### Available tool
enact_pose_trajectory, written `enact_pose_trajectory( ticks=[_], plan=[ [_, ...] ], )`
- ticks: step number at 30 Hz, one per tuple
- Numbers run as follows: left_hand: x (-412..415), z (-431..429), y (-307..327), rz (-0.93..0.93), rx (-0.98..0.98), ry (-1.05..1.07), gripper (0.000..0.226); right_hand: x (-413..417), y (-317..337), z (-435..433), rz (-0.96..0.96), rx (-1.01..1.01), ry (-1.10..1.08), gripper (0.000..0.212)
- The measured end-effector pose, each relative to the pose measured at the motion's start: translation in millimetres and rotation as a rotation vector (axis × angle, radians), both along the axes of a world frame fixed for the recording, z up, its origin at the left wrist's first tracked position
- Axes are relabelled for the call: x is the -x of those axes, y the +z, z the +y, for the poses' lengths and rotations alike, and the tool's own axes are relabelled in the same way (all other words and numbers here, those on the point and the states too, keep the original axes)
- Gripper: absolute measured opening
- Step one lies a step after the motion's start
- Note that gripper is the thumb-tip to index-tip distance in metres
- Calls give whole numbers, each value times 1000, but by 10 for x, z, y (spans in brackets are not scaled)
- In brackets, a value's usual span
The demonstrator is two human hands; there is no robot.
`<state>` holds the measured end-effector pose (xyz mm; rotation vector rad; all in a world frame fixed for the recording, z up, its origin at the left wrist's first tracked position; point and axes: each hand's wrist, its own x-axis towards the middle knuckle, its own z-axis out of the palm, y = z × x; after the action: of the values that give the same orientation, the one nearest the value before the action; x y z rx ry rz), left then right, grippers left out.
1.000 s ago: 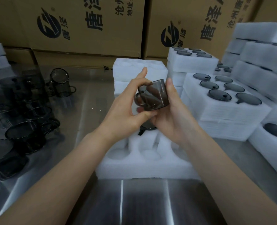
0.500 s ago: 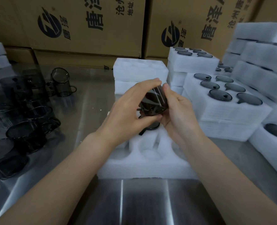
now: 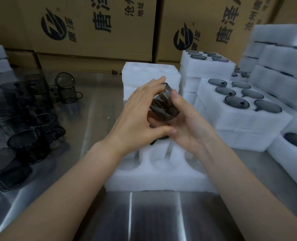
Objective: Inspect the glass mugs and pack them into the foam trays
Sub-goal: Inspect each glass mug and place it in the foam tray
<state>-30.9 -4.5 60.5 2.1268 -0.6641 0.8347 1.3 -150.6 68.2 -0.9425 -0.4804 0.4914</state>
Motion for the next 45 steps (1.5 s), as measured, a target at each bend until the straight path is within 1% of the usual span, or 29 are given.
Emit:
enact_pose_trajectory(
  ticks=[1,2,4,6,9,11,14,20,28,32,35,38,41,43,45],
  plan=[
    [1,2,-12,10,10,3,85,2,0,-6,-12,10,-45,44],
    [2,3,-20,16,30,3,84,7,-1,-7,-17,14,-71,43],
    [9,-4,-28,15,81,-9,81,13,-10,4,-11,6,-114,50],
    [14,-13,-32,37,120,-37,83,21,-22,25,-31,16,-194,56],
    [14,-23,-37,26,77,-6,83,47,-34,43,-118,65,-288,49],
    [14,-17,-39,-19,47,23,83,61,-32,40,-145,81,-311,48],
    [23,-14,-36,-42,43,9,82,66,-24,32,-168,82,-323,50],
    [17,-4,-28,-23,17,-60,80,69,3,17,-178,36,-336,57],
    [19,3,-13,-32,-15,-66,78,30,-2,-29,-83,-40,-372,25],
    [22,-1,2,-17,13,-72,84,30,-5,-18,-60,-59,-336,18],
    [31,4,4,60,62,-101,91,25,9,-14,-42,-60,-322,16],
    [28,35,-8,185,153,-132,95,22,45,-43,-79,18,-326,29],
    [13,63,-17,224,211,-126,94,30,64,-39,-69,34,-325,49],
    [-15,62,-23,245,224,-66,90,36,73,-18,-41,26,-367,59],
    [-51,62,-30,293,261,47,79,37,75,-11,-15,-20,-437,62]
  ],
)
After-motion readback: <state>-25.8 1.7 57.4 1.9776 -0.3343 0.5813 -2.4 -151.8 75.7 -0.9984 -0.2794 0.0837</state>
